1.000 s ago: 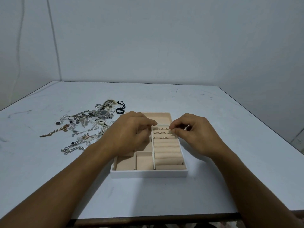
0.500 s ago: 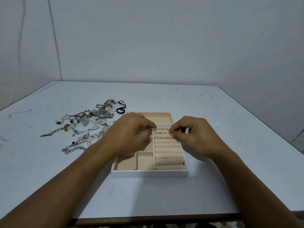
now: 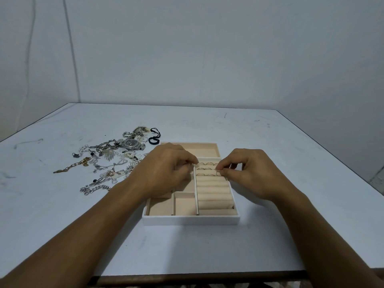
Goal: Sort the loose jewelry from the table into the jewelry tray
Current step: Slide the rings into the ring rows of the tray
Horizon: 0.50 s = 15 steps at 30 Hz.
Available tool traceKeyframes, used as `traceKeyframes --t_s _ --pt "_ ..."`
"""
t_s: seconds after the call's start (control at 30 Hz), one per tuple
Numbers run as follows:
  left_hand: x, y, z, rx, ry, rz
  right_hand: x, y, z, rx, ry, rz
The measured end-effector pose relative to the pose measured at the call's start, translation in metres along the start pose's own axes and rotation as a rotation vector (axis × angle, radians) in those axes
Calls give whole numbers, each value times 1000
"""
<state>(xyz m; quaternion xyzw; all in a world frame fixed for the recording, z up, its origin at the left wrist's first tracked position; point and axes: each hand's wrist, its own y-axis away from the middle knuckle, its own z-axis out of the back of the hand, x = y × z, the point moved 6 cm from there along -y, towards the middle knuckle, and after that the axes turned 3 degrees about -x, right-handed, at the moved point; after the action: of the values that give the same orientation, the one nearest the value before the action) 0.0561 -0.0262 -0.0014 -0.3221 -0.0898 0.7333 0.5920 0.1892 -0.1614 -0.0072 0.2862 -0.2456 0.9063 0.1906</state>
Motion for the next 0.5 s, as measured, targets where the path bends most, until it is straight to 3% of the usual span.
traceKeyframes --t_s 0.5 --pt "-2 -1 1 -14 13 -17 10 -1 -5 21 164 63"
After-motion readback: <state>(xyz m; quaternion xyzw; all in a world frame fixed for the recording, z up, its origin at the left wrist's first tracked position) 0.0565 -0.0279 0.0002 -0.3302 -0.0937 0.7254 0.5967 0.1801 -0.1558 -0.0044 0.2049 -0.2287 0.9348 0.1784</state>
